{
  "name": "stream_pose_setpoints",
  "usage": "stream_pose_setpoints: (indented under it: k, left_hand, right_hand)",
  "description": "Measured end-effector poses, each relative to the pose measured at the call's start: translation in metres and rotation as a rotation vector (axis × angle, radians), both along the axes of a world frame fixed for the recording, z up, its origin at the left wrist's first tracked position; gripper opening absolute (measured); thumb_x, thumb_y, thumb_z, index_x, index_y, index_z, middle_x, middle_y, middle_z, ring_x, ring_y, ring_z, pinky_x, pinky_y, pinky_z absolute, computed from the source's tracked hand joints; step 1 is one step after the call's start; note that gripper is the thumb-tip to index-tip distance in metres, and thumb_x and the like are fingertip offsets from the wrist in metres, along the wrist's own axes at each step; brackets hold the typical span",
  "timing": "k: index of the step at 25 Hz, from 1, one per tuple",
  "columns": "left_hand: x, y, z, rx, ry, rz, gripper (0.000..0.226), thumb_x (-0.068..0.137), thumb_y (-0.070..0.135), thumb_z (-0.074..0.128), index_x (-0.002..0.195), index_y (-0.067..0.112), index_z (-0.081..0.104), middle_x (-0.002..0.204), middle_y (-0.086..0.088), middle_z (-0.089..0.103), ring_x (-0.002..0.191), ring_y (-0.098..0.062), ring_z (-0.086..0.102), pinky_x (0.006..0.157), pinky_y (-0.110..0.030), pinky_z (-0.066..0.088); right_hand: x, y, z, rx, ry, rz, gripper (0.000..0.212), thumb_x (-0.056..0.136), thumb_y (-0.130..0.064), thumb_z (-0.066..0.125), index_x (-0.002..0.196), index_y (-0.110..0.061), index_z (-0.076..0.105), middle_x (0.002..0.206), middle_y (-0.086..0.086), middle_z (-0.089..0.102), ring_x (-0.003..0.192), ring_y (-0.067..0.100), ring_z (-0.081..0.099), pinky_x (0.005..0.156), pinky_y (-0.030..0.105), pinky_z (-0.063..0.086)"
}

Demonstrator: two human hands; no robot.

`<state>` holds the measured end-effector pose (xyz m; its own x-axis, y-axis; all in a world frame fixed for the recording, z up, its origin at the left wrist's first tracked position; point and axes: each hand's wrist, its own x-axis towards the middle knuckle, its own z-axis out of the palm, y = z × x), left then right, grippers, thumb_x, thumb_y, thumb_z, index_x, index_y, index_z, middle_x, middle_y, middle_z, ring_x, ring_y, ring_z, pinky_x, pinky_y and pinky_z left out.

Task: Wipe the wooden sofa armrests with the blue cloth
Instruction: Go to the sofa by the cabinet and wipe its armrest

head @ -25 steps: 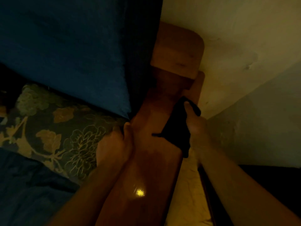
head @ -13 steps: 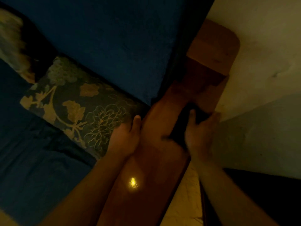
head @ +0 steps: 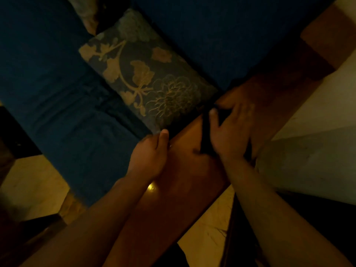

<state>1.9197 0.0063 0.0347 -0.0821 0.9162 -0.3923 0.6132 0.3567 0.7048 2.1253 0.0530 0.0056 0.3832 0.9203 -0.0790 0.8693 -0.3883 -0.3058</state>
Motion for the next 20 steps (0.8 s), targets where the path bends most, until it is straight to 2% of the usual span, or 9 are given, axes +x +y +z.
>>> stream_pose_setpoints:
  k: [3,4,5,8,10,14,17,18,20]
  left_hand:
    - [-0.04,-0.041,0.004,-0.039,-0.008,0.072,0.059,0.11,0.044,0.032,0.069,0.011,0.059,0.075,-0.003,0.061,0.069,-0.013,0.057,0.065,-0.033,0.037]
    - [-0.052,-0.055,0.004,-0.048,-0.004,0.081,0.059,0.11,0.044,0.033,0.068,0.01,0.057,0.074,-0.003,0.059,0.068,-0.011,0.055,0.067,-0.034,0.036]
    - [-0.058,-0.064,0.002,-0.053,0.008,0.079,0.058,0.11,0.043,0.033,0.067,0.011,0.056,0.073,-0.002,0.058,0.067,-0.01,0.054,0.069,-0.033,0.035]
    - [-0.091,-0.098,0.003,-0.077,0.065,0.094,0.055,0.11,0.043,0.033,0.068,0.015,0.055,0.076,0.001,0.056,0.068,-0.006,0.05,0.068,-0.032,0.033]
    - [-0.107,-0.117,0.007,-0.098,0.065,0.137,0.058,0.11,0.044,0.032,0.068,0.011,0.054,0.075,-0.003,0.058,0.065,-0.008,0.051,0.059,-0.031,0.033]
    - [-0.126,-0.139,0.012,-0.131,0.054,0.272,0.063,0.111,0.042,0.03,0.083,-0.001,0.065,0.08,-0.014,0.064,0.067,-0.021,0.055,0.062,-0.037,0.038]
    - [-0.135,-0.155,0.012,-0.131,0.001,0.391,0.056,0.111,0.039,0.031,0.089,0.003,0.068,0.086,-0.012,0.07,0.079,-0.025,0.063,0.071,-0.038,0.045]
    - [-0.138,-0.16,0.012,-0.135,-0.026,0.423,0.053,0.111,0.037,0.033,0.09,0.003,0.068,0.086,-0.013,0.07,0.079,-0.027,0.064,0.071,-0.04,0.047]
    - [-0.147,-0.168,0.014,-0.152,-0.052,0.446,0.049,0.11,0.033,0.035,0.09,0.002,0.067,0.086,-0.016,0.069,0.079,-0.029,0.064,0.068,-0.039,0.047]
  right_hand:
    - [-0.032,-0.108,0.0,-0.036,-0.077,0.692,0.087,0.101,-0.067,0.033,0.161,-0.005,0.023,0.171,0.013,0.015,0.16,0.029,0.004,0.129,0.046,0.005]
    - [-0.023,-0.109,0.002,-0.028,-0.088,0.745,0.085,0.101,-0.065,0.035,0.161,-0.007,0.025,0.171,0.011,0.016,0.159,0.029,0.005,0.129,0.047,0.006]
    - [-0.008,-0.094,0.002,-0.026,-0.083,0.619,0.084,0.1,-0.064,0.035,0.161,-0.007,0.025,0.171,0.012,0.016,0.159,0.03,0.006,0.129,0.048,0.005]
    - [-0.014,-0.027,0.014,-0.028,-0.003,-0.14,0.087,0.099,-0.063,0.027,0.162,-0.003,0.017,0.171,0.017,0.011,0.158,0.036,0.004,0.128,0.052,0.003]
    - [-0.056,-0.019,0.019,-0.061,-0.004,-0.223,0.085,0.101,-0.061,0.026,0.161,-0.001,0.018,0.17,0.019,0.014,0.158,0.039,0.005,0.127,0.052,0.005]
    - [-0.167,-0.16,0.005,-0.019,-0.043,0.545,0.076,0.102,-0.058,0.038,0.159,-0.008,0.032,0.169,0.012,0.023,0.158,0.034,0.012,0.127,0.051,0.016]
    - [-0.169,-0.211,0.005,0.009,-0.059,1.178,0.075,0.1,-0.059,0.043,0.156,-0.009,0.039,0.167,0.01,0.032,0.157,0.033,0.017,0.124,0.055,0.025]
    - [-0.159,-0.195,0.001,0.049,-0.053,1.222,0.075,0.1,-0.06,0.042,0.154,-0.009,0.042,0.164,0.011,0.036,0.156,0.034,0.022,0.122,0.056,0.028]
    - [-0.143,-0.146,-0.003,0.044,-0.036,0.943,0.071,0.1,-0.059,0.04,0.147,-0.007,0.051,0.156,0.017,0.047,0.151,0.037,0.032,0.12,0.056,0.03]
